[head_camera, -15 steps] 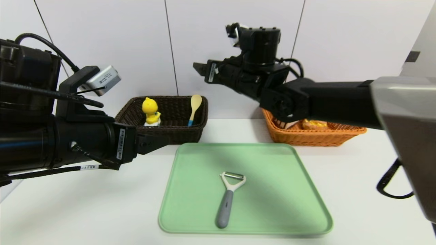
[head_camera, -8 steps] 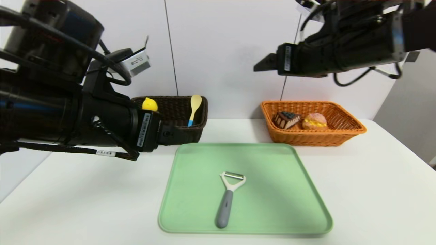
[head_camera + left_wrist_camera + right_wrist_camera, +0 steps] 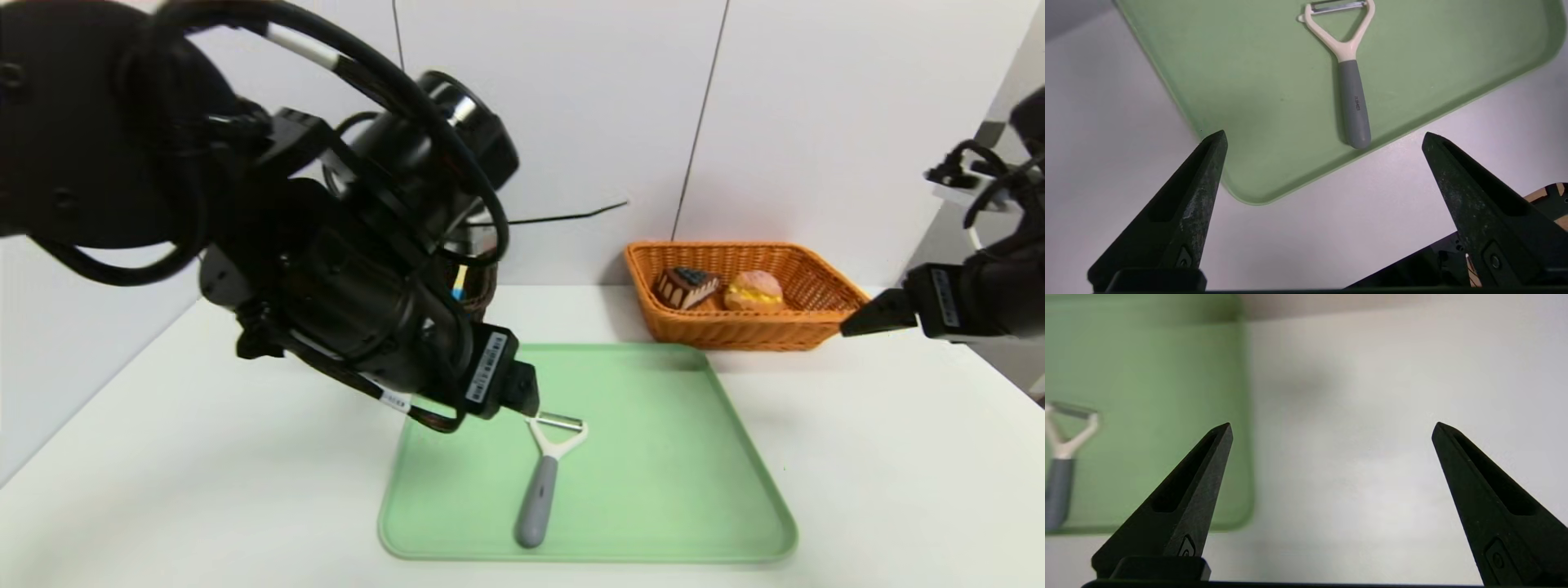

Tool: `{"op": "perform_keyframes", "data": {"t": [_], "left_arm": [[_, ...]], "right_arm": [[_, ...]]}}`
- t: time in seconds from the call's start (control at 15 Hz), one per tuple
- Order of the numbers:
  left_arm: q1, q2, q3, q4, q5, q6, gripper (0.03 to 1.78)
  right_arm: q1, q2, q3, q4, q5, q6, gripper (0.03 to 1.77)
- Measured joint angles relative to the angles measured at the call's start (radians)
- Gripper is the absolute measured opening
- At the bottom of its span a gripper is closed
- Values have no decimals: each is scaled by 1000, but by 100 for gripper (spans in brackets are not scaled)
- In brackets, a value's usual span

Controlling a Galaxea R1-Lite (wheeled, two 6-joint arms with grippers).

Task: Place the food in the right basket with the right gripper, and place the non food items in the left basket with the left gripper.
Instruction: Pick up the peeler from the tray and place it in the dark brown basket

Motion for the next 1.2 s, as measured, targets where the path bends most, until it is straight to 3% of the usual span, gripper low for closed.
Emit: {"op": "perform_keyframes", "data": {"t": [0.2,0.4,0.47,0.8,1.2], "left_arm": [[-32,89,-44,45,1,-22,169],[-54,143,-51,48,0,-24,169],[-60,154,-51,48,0,-30,169],[-95,195,-55,43,2,-60,169],[-108,242,-67,41,5,-74,169]], "right_arm": [[-98,-47,98,2,33,-38,169],[-124,-42,113,-3,156,-67,169],[-127,-34,114,-10,176,-85,169],[-102,-10,107,-167,192,-110,169],[-75,-6,102,-176,189,-108,170]]}}
